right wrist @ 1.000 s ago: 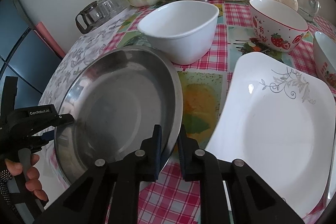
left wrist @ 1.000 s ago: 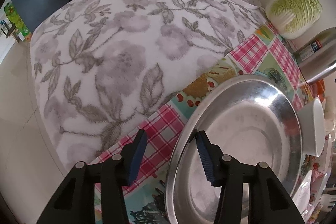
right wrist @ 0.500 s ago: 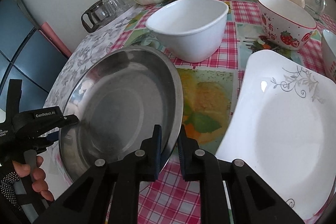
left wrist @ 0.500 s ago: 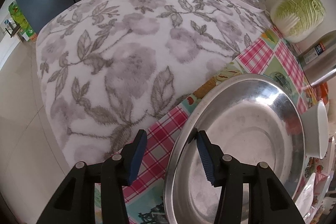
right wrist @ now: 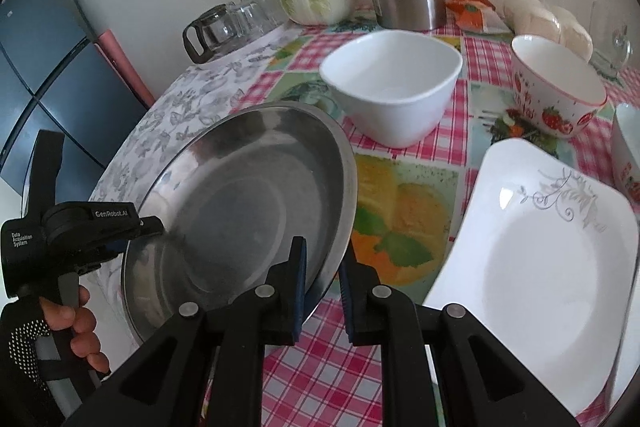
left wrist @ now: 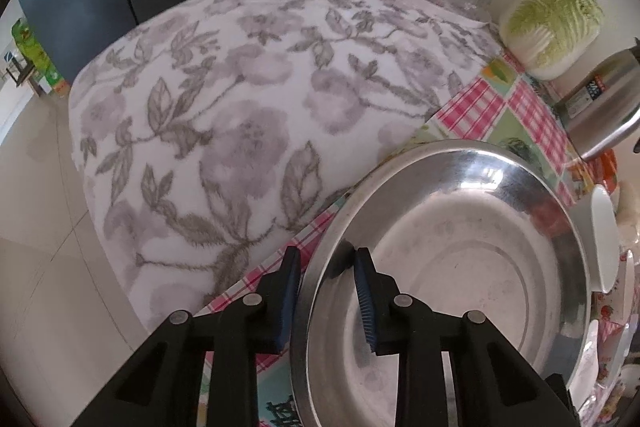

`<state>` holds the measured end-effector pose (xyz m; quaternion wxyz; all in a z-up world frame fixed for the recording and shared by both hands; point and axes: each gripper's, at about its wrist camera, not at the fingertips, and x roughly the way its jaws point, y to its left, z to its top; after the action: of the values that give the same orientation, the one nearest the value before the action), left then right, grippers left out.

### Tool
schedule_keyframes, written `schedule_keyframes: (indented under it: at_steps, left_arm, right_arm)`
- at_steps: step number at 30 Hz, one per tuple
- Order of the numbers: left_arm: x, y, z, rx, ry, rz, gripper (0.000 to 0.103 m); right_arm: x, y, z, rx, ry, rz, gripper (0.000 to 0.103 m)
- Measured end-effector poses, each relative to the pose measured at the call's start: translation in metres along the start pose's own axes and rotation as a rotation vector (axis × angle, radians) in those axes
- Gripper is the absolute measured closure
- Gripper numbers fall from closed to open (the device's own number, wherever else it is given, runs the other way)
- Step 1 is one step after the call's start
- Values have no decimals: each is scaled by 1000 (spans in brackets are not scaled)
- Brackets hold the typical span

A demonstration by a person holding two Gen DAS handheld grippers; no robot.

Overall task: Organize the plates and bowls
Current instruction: 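Close the left gripper on the basin rim while the right gripper closes beside it, then lift the steel basin and carry it over the white square plate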

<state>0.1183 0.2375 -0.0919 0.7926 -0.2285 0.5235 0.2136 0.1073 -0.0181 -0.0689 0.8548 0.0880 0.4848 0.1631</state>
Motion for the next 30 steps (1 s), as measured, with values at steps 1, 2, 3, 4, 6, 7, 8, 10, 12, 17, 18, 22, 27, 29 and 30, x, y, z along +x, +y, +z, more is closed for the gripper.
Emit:
schedule_keyframes:
  at_steps: [1,2,3,4,6,7,8,10,12,17,18,22,27,29,30]
  left_arm:
    - [-2,-1,0,-1,-4,-8,74]
    - [-4,-1,1,-4,-5,-16,74]
    - [-5,-1,1,-7,-6,-22,74]
    - [-7,-1,1,-11,-8,-27,74]
    - [-11,0,1,-15,-13,-33,74]
    - [-12,1,0,-17,-15,-36,74]
    - [-17,2,-1,-20,-21,-40,74]
    - [-27,2,-2,-20,-45,-49,74]
    - [-40,-2,-3,-12,-81,-58,74]
    - [-67,-20,-11,7,-147,-91,74]
    - [-72,-24,-14,11,-157,-98,74]
    - [-94,-47,-26,46,-213,-154,76]
    - [-107,-92,-46,164,-240,-181,76]
    - [-93,-104,-49,183,-207,-193,76]
    - [-87,-106,-50,182,-192,-190,76]
  right_arm:
    - [-3,0,1,-2,-7,-2,87]
    - [-7,-1,2,-3,-17,0,87]
    - [-11,-1,2,-5,-26,2,87]
    - [-13,-1,3,-7,-32,3,87]
    - [-20,1,3,-17,-45,3,87]
    - [-23,2,4,-24,-52,1,87]
    - [-25,3,4,-28,-56,0,87]
    - [-32,5,6,-37,-69,7,87]
    - [-41,6,7,-49,-90,12,87]
    - [-67,1,11,-66,-142,4,86]
    - [-73,-2,11,-66,-152,3,86]
    - [-97,-16,10,-62,-192,-5,86]
    - [-119,-24,3,-93,-247,-51,87]
    - [-111,-38,-2,-70,-224,-36,87]
    - [-106,-43,-2,-62,-209,-58,87]
